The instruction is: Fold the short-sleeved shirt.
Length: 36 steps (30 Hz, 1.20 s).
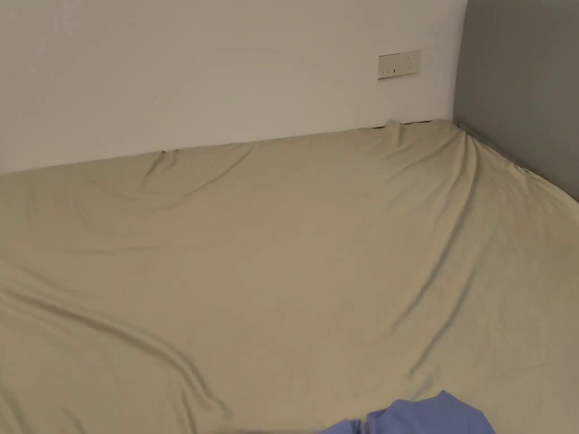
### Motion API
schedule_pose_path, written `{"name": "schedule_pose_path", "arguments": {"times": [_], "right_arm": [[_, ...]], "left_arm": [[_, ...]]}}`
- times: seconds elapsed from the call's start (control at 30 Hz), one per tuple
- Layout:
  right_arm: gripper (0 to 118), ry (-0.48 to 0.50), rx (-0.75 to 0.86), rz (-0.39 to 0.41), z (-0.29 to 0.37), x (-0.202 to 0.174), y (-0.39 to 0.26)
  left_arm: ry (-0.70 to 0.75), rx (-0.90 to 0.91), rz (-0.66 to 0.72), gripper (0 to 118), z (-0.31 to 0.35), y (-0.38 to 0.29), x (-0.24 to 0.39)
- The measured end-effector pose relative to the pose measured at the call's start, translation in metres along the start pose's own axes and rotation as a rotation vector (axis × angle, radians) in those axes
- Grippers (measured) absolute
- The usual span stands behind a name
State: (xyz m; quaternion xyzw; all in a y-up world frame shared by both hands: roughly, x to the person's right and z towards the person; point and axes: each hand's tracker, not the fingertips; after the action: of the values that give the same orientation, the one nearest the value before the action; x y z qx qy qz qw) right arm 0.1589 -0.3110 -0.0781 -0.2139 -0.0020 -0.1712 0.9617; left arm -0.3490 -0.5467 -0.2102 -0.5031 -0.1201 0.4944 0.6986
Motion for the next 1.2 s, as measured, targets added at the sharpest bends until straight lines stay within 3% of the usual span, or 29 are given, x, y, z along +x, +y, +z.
{"name": "schedule_pose_path", "arguments": {"times": [0.07,0.23,0.33,0.47,0.53,0.7,0.83,0.97,1.0,1.03,1.07,1.1,1.13,1.2], "right_arm": [[15,-0.003,0.004,0.009,0.002,-0.001,0.001],[15,-0.005,0.014,0.014,0.003,-0.002,0.004],[15,0.002,0.018,0.009,0.001,-0.001,0.004],[15,0.031,0.003,-0.014,-0.009,0.001,-0.002],[15,0.048,-0.009,-0.029,-0.013,0.002,-0.006],[15,0.077,-0.026,-0.035,-0.016,0.002,-0.011],[15,0.068,-0.003,-0.022,-0.006,0.011,-0.012],[15,0.031,0.013,-0.052,0.007,0.031,-0.013],[15,0.016,0.017,-0.059,0.009,0.035,-0.014],[15,-0.001,0.024,-0.076,0.013,0.041,-0.015],[15,-0.006,0.024,-0.09,0.015,0.046,-0.015],[15,-0.011,0.024,-0.103,0.018,0.05,-0.016],[15,-0.026,0.029,-0.114,0.021,0.055,-0.017],[15,-0.043,0.027,-0.12,0.024,0.061,-0.018]], "left_arm": [[-0.109,-0.032,0.108,13,0.008,0.027,-0.021],[-0.033,0.079,-0.006,10,0.063,0.032,-0.018],[-0.054,0.195,0.034,10,0.11,0.041,-0.024],[0.187,0.302,-0.15,9,0.151,0.041,0.004],[0.192,0.293,-0.222,9,0.151,0.034,0.027],[0.144,0.257,-0.433,9,0.102,0.009,0.105],[0.14,0.145,-0.603,9,0.026,-0.018,0.162],[0.191,-0.003,-0.712,10,-0.061,-0.057,0.181],[0.213,-0.022,-0.725,13,-0.077,-0.064,0.181],[0.249,-0.048,-0.749,22,-0.096,-0.074,0.182],[0.261,-0.057,-0.764,44,-0.107,-0.081,0.182],[0.241,-0.054,-0.765,86,-0.113,-0.087,0.182],[0.18,-0.057,-0.746,102,-0.112,-0.09,0.183],[0.032,-0.092,-0.673,102,-0.104,-0.091,0.19]]}}
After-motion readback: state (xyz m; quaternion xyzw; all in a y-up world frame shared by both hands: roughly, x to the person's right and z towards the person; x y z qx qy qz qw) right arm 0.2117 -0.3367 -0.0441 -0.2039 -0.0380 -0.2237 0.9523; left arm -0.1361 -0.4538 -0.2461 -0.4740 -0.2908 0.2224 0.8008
